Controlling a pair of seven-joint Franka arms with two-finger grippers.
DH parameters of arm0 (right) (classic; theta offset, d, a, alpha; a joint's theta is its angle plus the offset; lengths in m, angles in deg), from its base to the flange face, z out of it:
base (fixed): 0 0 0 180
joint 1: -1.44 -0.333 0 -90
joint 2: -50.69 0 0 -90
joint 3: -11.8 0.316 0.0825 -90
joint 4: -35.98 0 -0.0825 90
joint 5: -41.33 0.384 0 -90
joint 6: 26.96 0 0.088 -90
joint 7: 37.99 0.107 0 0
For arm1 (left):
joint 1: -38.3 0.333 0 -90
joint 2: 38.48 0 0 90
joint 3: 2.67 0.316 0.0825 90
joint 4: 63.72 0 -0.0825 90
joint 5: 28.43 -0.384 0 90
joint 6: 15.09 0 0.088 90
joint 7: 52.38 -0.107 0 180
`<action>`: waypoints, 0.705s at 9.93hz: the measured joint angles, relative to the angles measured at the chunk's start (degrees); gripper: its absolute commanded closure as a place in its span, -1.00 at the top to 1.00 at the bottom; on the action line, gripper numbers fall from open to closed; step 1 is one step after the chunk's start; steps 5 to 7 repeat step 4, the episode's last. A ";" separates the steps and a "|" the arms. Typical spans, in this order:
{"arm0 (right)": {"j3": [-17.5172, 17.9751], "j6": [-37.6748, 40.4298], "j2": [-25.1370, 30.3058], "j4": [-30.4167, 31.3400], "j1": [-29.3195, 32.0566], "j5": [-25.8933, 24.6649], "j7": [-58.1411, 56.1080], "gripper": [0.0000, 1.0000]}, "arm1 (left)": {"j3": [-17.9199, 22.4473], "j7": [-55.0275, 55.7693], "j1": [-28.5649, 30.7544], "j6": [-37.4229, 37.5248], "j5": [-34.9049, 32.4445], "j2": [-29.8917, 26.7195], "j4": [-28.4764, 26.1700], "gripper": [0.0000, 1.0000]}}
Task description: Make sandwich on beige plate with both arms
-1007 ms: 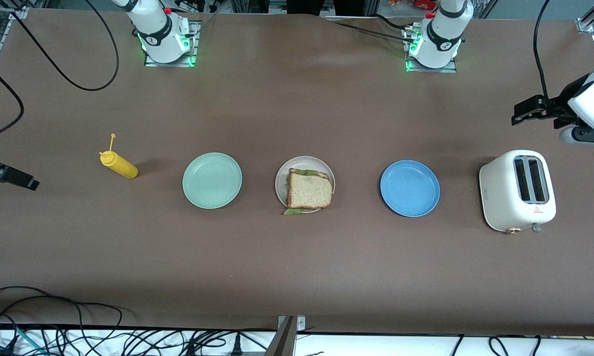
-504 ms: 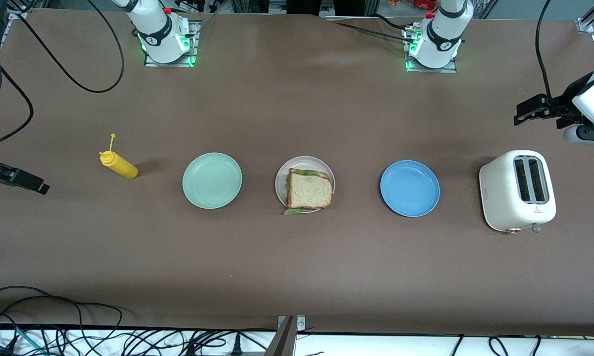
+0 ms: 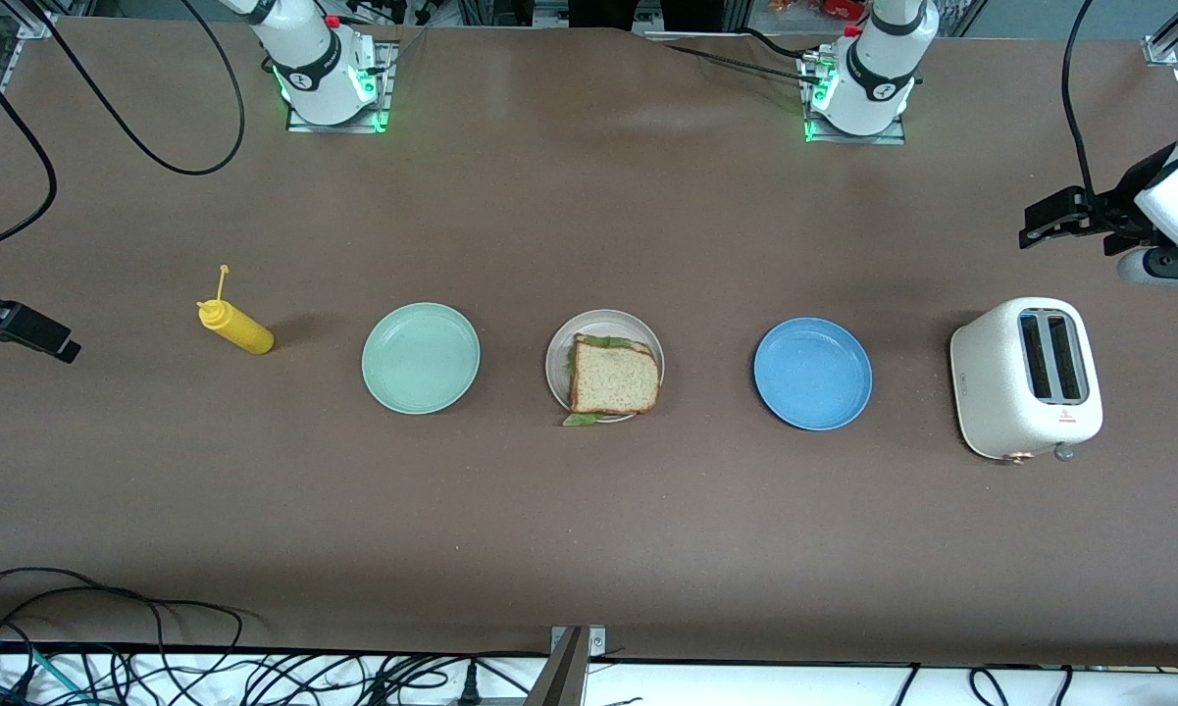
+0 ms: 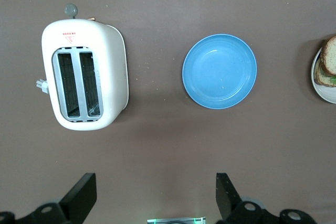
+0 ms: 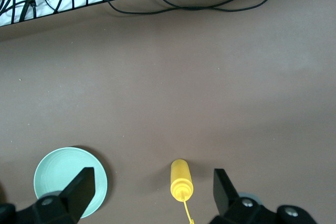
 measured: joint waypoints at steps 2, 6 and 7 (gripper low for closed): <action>0.04 0.00 0.29 -0.02 -0.10 2.62 1.42 1.00 | 0.00 0.00 0.00 0.00 0.00 0.00 0.01 1.00; 0.06 0.00 0.89 -0.03 -0.21 4.48 2.54 1.00 | 0.00 0.00 0.13 0.00 0.00 0.00 0.09 1.00; 0.06 0.00 0.89 -0.03 -0.21 4.48 2.54 1.00 | 0.00 0.00 0.13 0.00 0.00 0.00 0.09 1.00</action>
